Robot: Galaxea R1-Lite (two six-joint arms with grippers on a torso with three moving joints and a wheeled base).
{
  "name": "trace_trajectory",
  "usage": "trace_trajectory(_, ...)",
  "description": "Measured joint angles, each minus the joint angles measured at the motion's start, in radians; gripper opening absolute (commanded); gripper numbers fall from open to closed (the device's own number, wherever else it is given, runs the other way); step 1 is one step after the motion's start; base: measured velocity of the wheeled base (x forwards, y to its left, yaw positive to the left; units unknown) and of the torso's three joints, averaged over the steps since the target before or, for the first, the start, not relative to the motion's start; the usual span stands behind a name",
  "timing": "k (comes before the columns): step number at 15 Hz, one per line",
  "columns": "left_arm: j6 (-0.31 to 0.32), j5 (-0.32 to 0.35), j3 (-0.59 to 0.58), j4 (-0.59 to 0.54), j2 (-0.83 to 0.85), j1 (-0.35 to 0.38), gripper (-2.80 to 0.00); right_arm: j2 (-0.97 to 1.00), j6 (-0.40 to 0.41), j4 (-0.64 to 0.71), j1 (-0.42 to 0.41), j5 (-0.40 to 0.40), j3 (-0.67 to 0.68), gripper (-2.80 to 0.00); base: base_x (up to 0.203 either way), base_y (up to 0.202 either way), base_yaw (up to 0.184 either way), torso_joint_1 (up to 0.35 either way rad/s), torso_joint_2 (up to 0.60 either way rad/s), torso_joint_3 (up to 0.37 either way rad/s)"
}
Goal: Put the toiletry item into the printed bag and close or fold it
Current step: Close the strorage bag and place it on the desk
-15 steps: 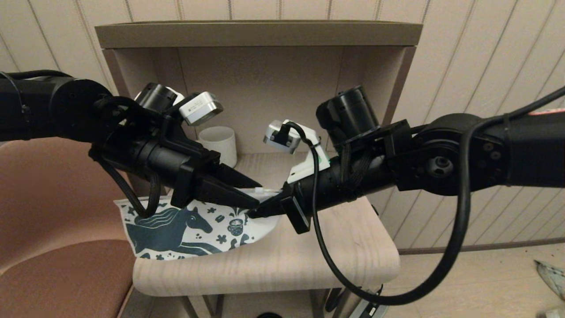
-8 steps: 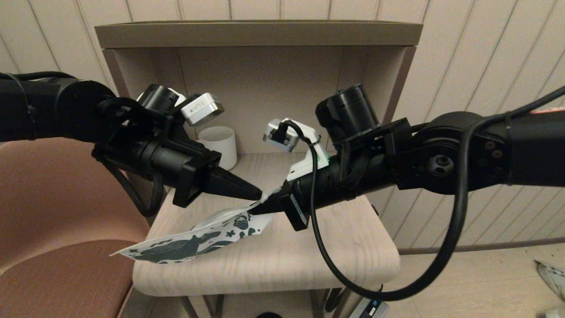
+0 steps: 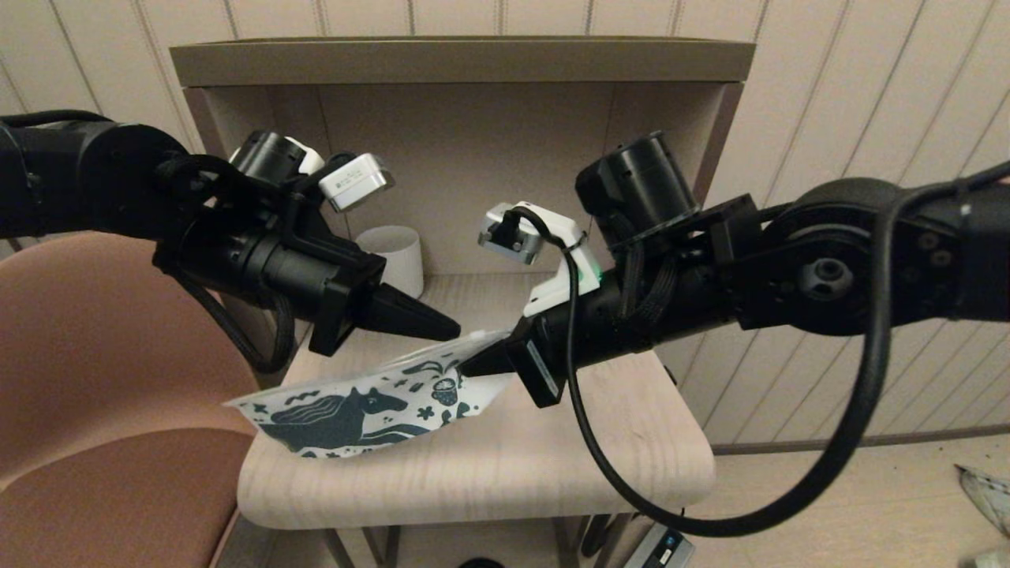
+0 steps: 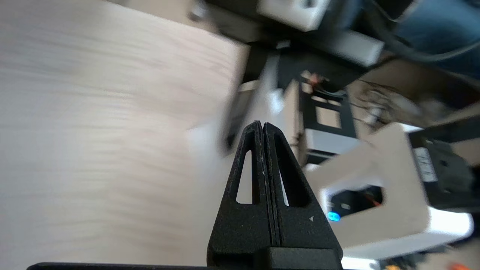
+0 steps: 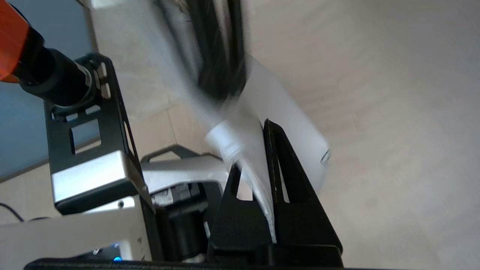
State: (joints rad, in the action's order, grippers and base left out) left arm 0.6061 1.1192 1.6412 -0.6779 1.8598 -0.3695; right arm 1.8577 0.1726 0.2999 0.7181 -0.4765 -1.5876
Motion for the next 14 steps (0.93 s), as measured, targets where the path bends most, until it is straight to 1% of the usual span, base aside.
trace_trajectory(1,0.001,-0.008,0.023,-0.001,0.000,0.006,-2.80,-0.005,0.001,0.055,-0.001,0.006,-0.029,-2.80,0.000,0.000,0.000,0.000,0.00,0.000)
trace_trajectory(2,0.002,-0.035,0.048,-0.002,0.001,0.008,-2.80,-0.009,0.005,0.124,-0.004,0.009,-0.064,-2.80,0.000,0.000,0.000,0.000,0.00,0.000)
trace_trajectory(3,0.001,-0.079,0.071,-0.003,0.004,0.007,-2.80,-0.011,0.015,0.176,-0.007,0.009,-0.088,-2.80,0.000,0.000,0.000,0.000,0.00,0.000)
trace_trajectory(4,-0.003,-0.111,0.097,-0.005,0.010,0.004,-2.80,-0.013,0.024,0.197,-0.011,0.010,-0.100,-2.80,0.000,0.000,0.000,0.000,0.00,0.000)
trace_trajectory(5,-0.006,-0.121,0.119,-0.013,0.017,0.001,-2.80,-0.013,0.029,0.201,-0.013,0.010,-0.105,-2.80,0.000,0.000,0.000,0.000,0.00,0.000)
trace_trajectory(9,-0.005,-0.122,0.132,-0.016,0.027,-0.009,-2.80,-0.011,0.030,0.197,-0.007,-0.002,-0.086,-2.80,0.000,0.000,0.000,0.000,0.00,0.000)
trace_trajectory(12,-0.006,-0.067,0.117,-0.027,0.041,-0.009,-2.80,0.003,0.024,0.183,-0.003,-0.052,-0.081,-2.80,0.000,0.000,0.000,0.000,0.00,0.000)
trace_trajectory(14,-0.005,-0.047,0.108,-0.031,0.047,-0.009,-2.80,0.012,0.018,0.171,-0.002,-0.065,-0.080,-2.80,0.000,0.000,0.000,0.000,0.00,0.000)
